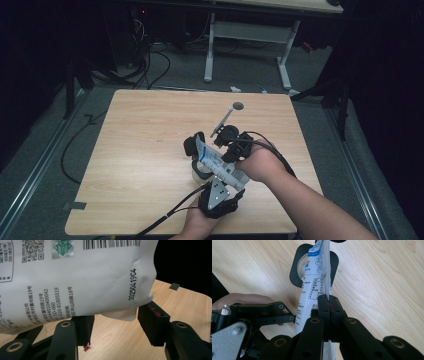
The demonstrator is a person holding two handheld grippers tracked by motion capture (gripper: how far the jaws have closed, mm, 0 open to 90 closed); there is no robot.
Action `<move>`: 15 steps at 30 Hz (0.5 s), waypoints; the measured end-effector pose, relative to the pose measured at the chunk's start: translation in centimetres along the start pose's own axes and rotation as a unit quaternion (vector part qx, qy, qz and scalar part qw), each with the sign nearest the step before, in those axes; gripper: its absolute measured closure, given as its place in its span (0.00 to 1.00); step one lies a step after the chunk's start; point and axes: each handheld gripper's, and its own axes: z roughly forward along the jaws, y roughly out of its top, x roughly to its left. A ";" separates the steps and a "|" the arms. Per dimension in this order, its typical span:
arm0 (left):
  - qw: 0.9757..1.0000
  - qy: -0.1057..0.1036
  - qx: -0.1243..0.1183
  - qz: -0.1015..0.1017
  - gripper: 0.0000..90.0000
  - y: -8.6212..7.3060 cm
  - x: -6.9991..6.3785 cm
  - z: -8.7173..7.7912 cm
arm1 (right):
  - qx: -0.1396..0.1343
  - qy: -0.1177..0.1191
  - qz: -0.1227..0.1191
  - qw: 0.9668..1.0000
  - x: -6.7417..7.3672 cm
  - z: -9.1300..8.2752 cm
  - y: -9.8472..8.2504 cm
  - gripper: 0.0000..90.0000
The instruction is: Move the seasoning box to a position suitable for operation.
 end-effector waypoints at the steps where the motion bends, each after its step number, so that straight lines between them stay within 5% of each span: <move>1: 1.000 0.001 -0.001 0.001 0.54 0.0 0.0 0.0 | 0.000 0.000 0.000 1.000 0.0 0.0 0.0 1.00; 15: 1.000 0.002 -0.001 0.003 0.55 -0.1 -0.2 0.0 | -0.001 0.005 0.003 1.000 0.0 0.0 -0.2 1.00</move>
